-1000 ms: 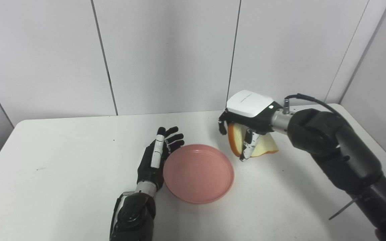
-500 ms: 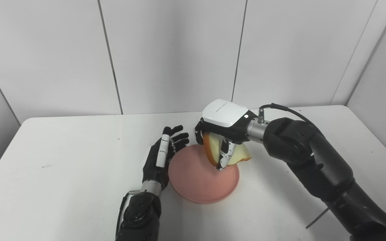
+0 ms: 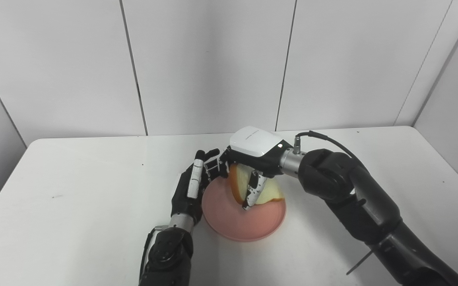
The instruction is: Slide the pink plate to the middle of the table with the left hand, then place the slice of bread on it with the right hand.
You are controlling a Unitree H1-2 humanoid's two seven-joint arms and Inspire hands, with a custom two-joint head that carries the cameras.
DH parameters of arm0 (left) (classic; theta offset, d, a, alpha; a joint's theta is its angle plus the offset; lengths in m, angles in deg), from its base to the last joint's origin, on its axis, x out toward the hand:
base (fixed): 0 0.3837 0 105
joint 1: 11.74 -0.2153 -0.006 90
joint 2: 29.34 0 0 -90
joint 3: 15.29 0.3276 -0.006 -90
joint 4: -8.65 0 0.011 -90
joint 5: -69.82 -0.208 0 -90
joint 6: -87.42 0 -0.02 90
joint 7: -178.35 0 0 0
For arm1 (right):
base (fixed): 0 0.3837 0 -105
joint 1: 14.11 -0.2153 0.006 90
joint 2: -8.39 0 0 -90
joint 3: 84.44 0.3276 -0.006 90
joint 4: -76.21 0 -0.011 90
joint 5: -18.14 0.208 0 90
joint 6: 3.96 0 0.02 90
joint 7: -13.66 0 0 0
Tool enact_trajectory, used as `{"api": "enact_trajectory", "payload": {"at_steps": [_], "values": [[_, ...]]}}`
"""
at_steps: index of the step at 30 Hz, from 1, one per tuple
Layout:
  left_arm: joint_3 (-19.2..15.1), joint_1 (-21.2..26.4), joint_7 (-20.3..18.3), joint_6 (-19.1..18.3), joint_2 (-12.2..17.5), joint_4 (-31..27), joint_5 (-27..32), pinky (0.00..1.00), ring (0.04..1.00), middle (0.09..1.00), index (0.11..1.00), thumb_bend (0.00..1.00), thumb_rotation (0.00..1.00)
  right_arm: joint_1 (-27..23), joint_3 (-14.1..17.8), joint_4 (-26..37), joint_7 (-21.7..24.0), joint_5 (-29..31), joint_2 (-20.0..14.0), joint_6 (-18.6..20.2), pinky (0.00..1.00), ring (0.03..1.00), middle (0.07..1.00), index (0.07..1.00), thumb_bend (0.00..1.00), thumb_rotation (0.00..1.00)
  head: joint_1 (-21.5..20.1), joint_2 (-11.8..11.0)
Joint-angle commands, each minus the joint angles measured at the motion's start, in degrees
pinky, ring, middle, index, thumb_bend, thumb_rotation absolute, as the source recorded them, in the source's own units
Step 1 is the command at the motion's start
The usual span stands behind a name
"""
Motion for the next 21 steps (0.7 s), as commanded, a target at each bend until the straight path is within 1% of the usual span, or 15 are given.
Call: {"api": "enact_trajectory", "payload": {"at_steps": [1, 3, 6, 12, 13, 14, 15, 16, 17, 18, 19, 20, 21], "values": [[0.0, -3.0, 0.5, -4.2, -0.3, 4.0, 0.1, 0.79, 0.725, 0.716, 0.694, 0.83, 0.88, -2.2, 0.4, 0.2, -2.8, 0.7, 0.3, -2.4, 0.35, 0.416, 0.468, 0.496, 0.53, 0.0, 0.0, 0.0], [0.3, -3.0, 0.7, -4.2, -0.4, 4.0, -0.4, 0.79, 0.723, 0.717, 0.693, 0.83, 0.89, -2.1, 0.3, -0.3, -3.6, 0.9, 0.5, -3.4, 0.36, 0.417, 0.467, 0.496, 0.53, 0.0, 0.2, 0.0], [0.4, -2.9, 1.1, -4.2, -0.5, 4.0, -0.5, 0.78, 0.718, 0.71, 0.688, 0.83, 0.9, -1.8, -0.1, -0.1, -4.2, 0.8, 0.6, -3.8, 0.37, 0.421, 0.468, 0.497, 0.53, 0.0, 0.3, 0.2], [0.1, -2.9, 1.1, -4.4, -0.7, 3.9, -0.2, 0.76, 0.714, 0.708, 0.684, 0.82, 0.9, -1.6, -0.5, -1.9, -6.7, 0.4, 0.3, -6.6, 0.44, 0.472, 0.483, 0.494, 0.53, 0.0, 0.0, 0.4], [0.2, -2.9, 1.1, -4.5, -0.7, 3.8, -0.3, 0.76, 0.717, 0.711, 0.69, 0.82, 0.9, -1.5, -0.4, -2.0, -6.7, 0.3, 0.3, -6.4, 0.46, 0.501, 0.488, 0.495, 0.53, 0.01, 0.0, 0.4], [0.2, -2.9, 1.1, -4.5, -0.7, 3.8, -0.4, 0.76, 0.717, 0.712, 0.691, 0.82, 0.9, -1.4, -0.3, -1.9, -6.3, 0.4, 0.4, -5.6, 0.46, 0.506, 0.489, 0.495, 0.53, 0.01, 0.0, 0.4], [0.3, -2.9, 1.1, -4.6, -0.6, 3.8, -0.5, 0.76, 0.72, 0.717, 0.694, 0.82, 0.9, -1.2, -0.2, -1.8, -5.8, 0.5, 0.5, -4.8, 0.49, 0.537, 0.55, 0.495, 0.53, 0.08, 0.0, 0.5], [0.4, -2.9, 1.1, -4.6, -0.6, 3.8, -0.6, 0.76, 0.724, 0.728, 0.701, 0.82, 0.91, -1.2, -0.1, -1.7, -5.5, 0.5, 0.6, -4.3, 0.51, 0.569, 0.598, 0.57, 0.78, 0.18, 0.0, 0.5], [0.5, -2.9, 1.1, -4.4, -0.5, 3.8, -0.8, 0.76, 0.726, 0.732, 0.703, 0.82, 0.91, -1.0, 0.0, -1.0, -4.4, 0.4, 0.7, -2.7, 0.52, 0.58, 0.615, 0.596, 0.87, 0.21, 0.0, 0.5], [0.6, -2.9, 1.0, -4.3, -0.5, 3.8, -0.9, 0.77, 0.73, 0.756, 0.716, 0.82, 0.92, -0.8, 0.1, -0.5, -3.5, 0.2, 0.8, -1.6, 0.56, 0.633, 0.669, 0.646, 0.93, 0.28, 0.0, 0.5], [0.6, -2.9, 0.8, -4.3, -0.4, 3.9, -0.8, 0.78, 0.735, 0.772, 0.72, 0.82, 0.92, -0.8, 0.1, -0.1, -2.4, 0.2, 0.8, -0.4, 0.6, 0.676, 0.712, 0.685, 0.97, 0.33, 0.0, 0.6], [0.5, -2.8, 0.8, -4.3, -0.4, 3.9, -0.7, 0.79, 0.74, 0.781, 0.715, 0.82, 0.92, -0.8, 0.1, 0.1, -1.7, 0.2, 0.8, 0.5, 0.64, 0.716, 0.748, 0.719, 0.99, 0.37, 0.0, 0.6], [0.4, -2.8, 0.6, -4.2, -0.5, 3.9, -0.5, 0.79, 0.742, 0.784, 0.714, 0.82, 0.92, -0.8, 0.0, 0.3, -0.9, 0.3, 0.7, 1.0, 0.65, 0.73, 0.76, 0.731, 1.0, 0.38, -0.1, 0.7]]}}
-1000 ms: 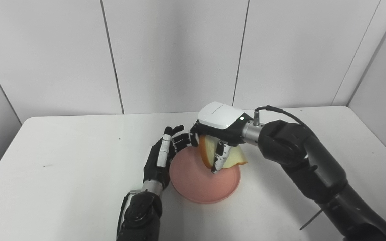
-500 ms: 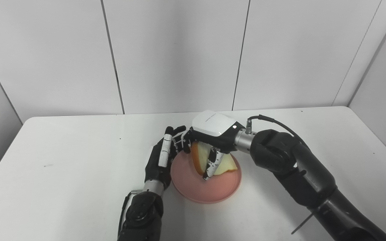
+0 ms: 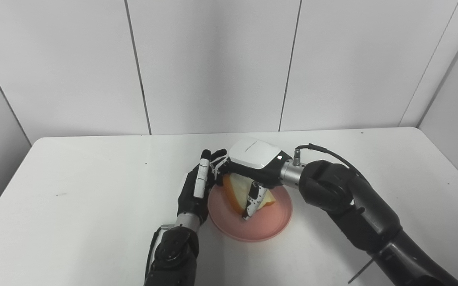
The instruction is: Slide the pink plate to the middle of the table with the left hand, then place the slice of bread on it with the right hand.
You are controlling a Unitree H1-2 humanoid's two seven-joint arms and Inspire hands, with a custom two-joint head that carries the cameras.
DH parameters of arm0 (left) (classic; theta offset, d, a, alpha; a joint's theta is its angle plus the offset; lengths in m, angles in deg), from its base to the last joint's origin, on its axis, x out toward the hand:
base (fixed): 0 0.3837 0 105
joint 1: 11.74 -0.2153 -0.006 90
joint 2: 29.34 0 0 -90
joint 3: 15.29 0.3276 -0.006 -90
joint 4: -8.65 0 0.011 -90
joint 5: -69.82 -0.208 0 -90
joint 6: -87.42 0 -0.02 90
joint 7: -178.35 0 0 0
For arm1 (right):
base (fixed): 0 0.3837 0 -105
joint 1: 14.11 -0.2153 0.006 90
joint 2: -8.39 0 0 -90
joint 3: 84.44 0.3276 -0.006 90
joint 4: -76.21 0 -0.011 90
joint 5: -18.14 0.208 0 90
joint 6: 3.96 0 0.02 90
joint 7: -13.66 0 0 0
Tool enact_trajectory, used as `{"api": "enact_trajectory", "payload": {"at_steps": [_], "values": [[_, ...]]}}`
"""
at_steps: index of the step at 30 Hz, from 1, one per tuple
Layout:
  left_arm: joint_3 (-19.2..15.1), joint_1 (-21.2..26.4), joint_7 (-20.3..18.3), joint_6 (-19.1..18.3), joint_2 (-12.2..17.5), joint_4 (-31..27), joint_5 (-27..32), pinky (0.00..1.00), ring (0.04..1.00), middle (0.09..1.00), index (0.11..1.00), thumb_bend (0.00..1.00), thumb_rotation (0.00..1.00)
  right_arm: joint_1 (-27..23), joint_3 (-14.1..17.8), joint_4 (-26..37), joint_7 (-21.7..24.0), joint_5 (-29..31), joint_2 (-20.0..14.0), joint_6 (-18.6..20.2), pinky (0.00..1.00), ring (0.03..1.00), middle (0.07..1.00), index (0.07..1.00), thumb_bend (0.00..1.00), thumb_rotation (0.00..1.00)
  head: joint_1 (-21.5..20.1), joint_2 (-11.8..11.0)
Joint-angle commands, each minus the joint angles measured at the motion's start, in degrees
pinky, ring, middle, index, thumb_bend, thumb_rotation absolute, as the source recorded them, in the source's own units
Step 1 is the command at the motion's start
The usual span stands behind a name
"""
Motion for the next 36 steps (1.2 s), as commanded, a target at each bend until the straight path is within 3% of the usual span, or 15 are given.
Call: {"api": "enact_trajectory", "payload": {"at_steps": [1, 10, 17, 25, 26, 28, 30, 32, 36], "values": [[-0.3, -2.9, 0.4, -4.2, 0.0, 3.7, 0.3, 0.8, 0.748, 0.78, 0.709, 0.82, 0.92, -2.4, 1.0, 2.1, 1.0, 0.4, 0.2, 2.4, 0.69, 0.776, 0.799, 0.766, 1.0, 0.41, 0.0, 0.1], [-0.8, -2.6, 0.3, -4.4, -0.1, 3.9, 0.9, 0.78, 0.786, 0.778, 0.721, 0.82, 0.9, -3.2, 0.3, 2.0, 3.8, -1.9, -0.6, 2.8, 0.91, 0.925, 0.908, 0.851, 1.0, 0.56, -0.4, 0.3], [-0.4, -2.6, 0.6, -4.7, 0.2, 3.8, 0.3, 0.76, 0.776, 0.77, 0.73, 0.83, 0.91, -3.4, 1.0, 2.7, 5.8, -1.1, -0.5, 3.6, 0.95, 0.931, 0.903, 0.843, 1.0, 0.58, -0.6, 0.3], [-0.9, -2.5, 0.2, -4.3, 0.2, 4.0, 1.0, 0.78, 0.783, 0.781, 0.731, 0.85, 0.89, -2.6, 3.1, 4.6, 5.7, 1.2, -0.8, 4.4, 0.92, 0.916, 0.887, 0.84, 1.0, 0.6, -0.9, 0.2], [-0.7, -2.6, 0.1, -3.6, 0.3, 4.1, 0.7, 0.78, 0.781, 0.782, 0.731, 0.84, 0.89, -1.9, 3.7, 4.6, 4.2, 1.3, -0.7, 4.1, 0.91, 0.909, 0.881, 0.834, 1.0, 0.6, -0.9, 0.2], [-0.4, -2.7, 0.4, -2.9, 0.4, 3.9, 0.2, 0.77, 0.73, 0.742, 0.732, 0.82, 0.9, -0.3, 5.1, 4.1, 0.4, 1.0, -0.5, 3.1, 0.83, 0.864, 0.848, 0.821, 0.97, 0.77, -0.9, 0.2], [-0.5, -2.8, 1.0, -2.2, 0.3, 3.7, -0.2, 0.77, 0.72, 0.719, 0.727, 0.82, 0.9, 1.3, 6.4, 3.2, -3.6, 0.4, 0.0, 2.7, 0.8, 0.85, 0.839, 0.817, 0.95, 0.83, -0.9, 0.2], [-0.4, -2.9, 1.6, -1.1, 0.2, 3.6, -0.7, 0.77, 0.736, 0.71, 0.708, 0.82, 0.88, 2.9, 8.1, 2.3, -7.2, 0.9, 0.8, 3.4, 0.75, 0.827, 0.824, 0.818, 0.87, 0.92, -1.0, 0.2], [0.0, -3.0, 2.9, 0.5, 0.3, 3.6, -2.4, 0.8, 0.834, 0.807, 0.762, 0.82, 0.89, 6.6, 12.8, -0.4, -15.4, 3.8, 3.7, 4.5, 0.7, 0.798, 0.813, 0.812, 0.78, 0.99, -1.2, 0.3]]}}
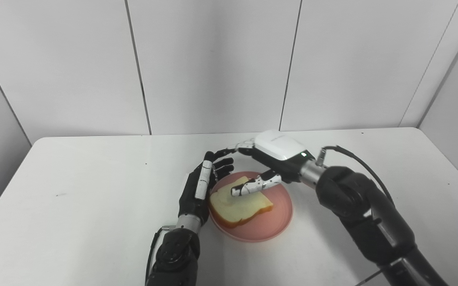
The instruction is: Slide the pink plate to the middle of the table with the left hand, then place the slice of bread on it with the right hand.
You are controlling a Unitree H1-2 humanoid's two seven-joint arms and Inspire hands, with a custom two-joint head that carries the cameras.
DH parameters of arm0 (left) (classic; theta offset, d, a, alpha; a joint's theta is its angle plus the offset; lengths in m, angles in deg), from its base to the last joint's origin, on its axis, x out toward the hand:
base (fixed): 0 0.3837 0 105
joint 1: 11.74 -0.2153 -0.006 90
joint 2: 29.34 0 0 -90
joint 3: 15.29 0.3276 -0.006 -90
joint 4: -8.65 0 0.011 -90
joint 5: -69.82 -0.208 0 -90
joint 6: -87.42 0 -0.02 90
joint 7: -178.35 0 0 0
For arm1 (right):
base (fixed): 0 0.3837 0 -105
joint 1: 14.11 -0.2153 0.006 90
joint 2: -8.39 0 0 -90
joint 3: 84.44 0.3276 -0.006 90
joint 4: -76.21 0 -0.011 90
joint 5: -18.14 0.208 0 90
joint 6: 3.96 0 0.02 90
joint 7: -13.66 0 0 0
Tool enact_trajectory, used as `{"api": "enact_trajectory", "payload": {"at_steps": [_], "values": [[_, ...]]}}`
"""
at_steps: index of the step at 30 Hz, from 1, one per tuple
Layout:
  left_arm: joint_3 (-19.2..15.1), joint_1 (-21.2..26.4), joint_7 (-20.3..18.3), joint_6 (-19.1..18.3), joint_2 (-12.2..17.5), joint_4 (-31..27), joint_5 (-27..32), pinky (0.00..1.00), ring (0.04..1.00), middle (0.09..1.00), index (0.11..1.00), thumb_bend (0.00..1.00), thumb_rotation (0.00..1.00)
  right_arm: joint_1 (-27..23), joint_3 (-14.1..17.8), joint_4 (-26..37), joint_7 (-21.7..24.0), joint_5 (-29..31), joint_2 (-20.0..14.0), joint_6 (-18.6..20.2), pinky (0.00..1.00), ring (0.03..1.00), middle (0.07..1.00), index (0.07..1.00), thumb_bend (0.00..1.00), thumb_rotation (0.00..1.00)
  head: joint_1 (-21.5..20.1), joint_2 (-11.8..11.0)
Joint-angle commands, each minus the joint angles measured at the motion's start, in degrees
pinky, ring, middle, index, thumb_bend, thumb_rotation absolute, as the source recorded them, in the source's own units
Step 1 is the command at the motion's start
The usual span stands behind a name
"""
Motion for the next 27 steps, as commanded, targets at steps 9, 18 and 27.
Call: {"api": "enact_trajectory", "payload": {"at_steps": [9, 18, 27], "values": [[-0.7, -3.9, 5.2, -2.9, 0.2, 0.4, -2.5, 0.95, 0.954, 0.952, 0.91, 0.83, 0.9, 6.4, 16.2, -5.4, -19.0, 21.1, 14.0, 1.8, 0.71, 0.789, 0.801, 0.819, 0.77, 1.0, -1.4, 0.3], [-0.3, -5.2, 7.8, -1.2, 0.2, -1.4, -5.2, 1.0, 1.0, 0.998, 0.953, 0.81, 0.9, 12.2, 20.3, -7.8, -30.4, 24.7, 19.8, -0.2, 0.77, 0.823, 0.827, 0.828, 0.65, 1.0, -2.4, 0.6], [0.2, -5.7, 8.0, -1.9, 0.5, -2.6, -6.6, 1.0, 1.0, 1.0, 0.947, 0.85, 0.92, 15.1, 19.7, -9.0, -34.7, 27.9, 21.1, -3.5, 0.8, 0.844, 0.857, 0.833, 0.58, 1.0, -2.8, 0.8]]}}
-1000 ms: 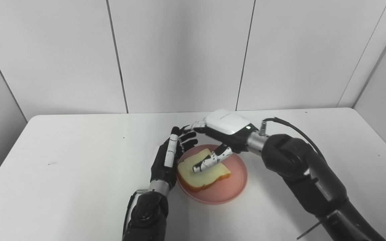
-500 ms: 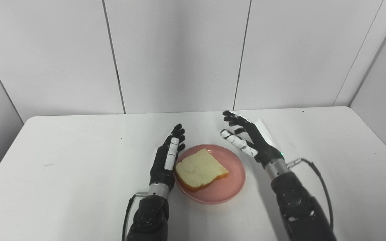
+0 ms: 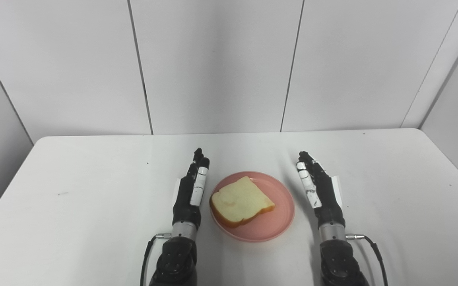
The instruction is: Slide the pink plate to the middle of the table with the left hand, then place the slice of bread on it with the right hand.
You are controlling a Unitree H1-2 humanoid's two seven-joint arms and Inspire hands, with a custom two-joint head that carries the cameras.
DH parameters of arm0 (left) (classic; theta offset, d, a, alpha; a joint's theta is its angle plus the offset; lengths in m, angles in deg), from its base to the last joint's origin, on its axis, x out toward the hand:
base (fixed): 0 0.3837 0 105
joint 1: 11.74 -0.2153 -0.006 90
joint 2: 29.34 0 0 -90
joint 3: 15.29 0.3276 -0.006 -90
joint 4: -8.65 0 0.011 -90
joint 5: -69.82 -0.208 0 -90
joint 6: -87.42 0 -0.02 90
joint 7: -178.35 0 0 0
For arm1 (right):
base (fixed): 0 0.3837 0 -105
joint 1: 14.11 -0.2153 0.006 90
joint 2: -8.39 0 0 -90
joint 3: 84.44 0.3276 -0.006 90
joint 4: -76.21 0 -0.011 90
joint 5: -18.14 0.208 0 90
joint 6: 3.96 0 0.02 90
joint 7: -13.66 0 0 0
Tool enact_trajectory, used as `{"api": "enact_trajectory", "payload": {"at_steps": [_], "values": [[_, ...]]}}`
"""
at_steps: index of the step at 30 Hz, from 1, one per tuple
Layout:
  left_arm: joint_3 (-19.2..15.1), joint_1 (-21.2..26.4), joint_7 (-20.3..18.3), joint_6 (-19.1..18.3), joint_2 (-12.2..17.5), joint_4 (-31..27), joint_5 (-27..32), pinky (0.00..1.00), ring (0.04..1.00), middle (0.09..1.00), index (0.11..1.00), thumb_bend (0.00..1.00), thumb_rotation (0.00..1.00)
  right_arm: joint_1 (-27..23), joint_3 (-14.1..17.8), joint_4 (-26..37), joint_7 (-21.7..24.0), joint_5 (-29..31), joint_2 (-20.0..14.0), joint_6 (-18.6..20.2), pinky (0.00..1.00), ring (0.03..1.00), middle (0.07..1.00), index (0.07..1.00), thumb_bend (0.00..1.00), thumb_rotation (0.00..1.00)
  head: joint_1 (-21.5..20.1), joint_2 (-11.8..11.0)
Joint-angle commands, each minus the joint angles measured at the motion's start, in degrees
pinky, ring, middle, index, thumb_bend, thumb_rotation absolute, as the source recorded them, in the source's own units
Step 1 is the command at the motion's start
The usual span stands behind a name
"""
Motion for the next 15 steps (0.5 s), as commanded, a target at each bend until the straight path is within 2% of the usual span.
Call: {"api": "enact_trajectory", "payload": {"at_steps": [1, 5, 6, 9, 15], "values": [[-0.5, -2.4, 1.4, -3.6, 0.5, 1.1, -0.2, 1.0, 1.0, 1.0, 0.945, 0.85, 0.92, 0.7, -0.2, -0.6, -1.9, 0.7, 0.8, -4.7, 0.8, 0.854, 0.862, 0.836, 0.61, 1.0, 0.0, 0.0], [-0.4, -2.5, 1.1, -4.0, 0.6, 0.5, -0.2, 1.0, 1.0, 1.0, 0.943, 0.85, 0.91, 1.7, -0.6, -1.3, -1.6, 2.7, 1.1, -6.4, 0.84, 0.896, 0.891, 0.874, 0.66, 1.0, -0.1, 0.2], [-0.4, -2.5, 1.1, -4.1, 0.6, 0.3, -0.2, 1.0, 1.0, 1.0, 0.943, 0.85, 0.91, 1.8, -0.4, -1.0, -0.8, 4.4, 1.5, -5.4, 0.85, 0.902, 0.898, 0.884, 0.67, 1.0, -0.1, 0.2], [-0.2, -2.6, 1.2, -4.3, 0.6, 0.0, -0.3, 1.0, 1.0, 1.0, 0.943, 0.83, 0.9, 1.9, 0.4, -0.8, 1.3, 9.4, 2.1, -2.5, 0.89, 0.908, 0.925, 0.916, 0.77, 1.0, 0.1, 0.2], [-0.3, -2.6, 1.8, -4.4, 0.4, -0.2, -0.6, 1.0, 1.0, 1.0, 0.949, 0.82, 0.91, 1.6, 0.8, -0.9, 2.1, 12.6, 2.1, 1.1, 0.89, 0.909, 0.924, 0.916, 0.76, 1.0, 0.1, 0.3]]}}
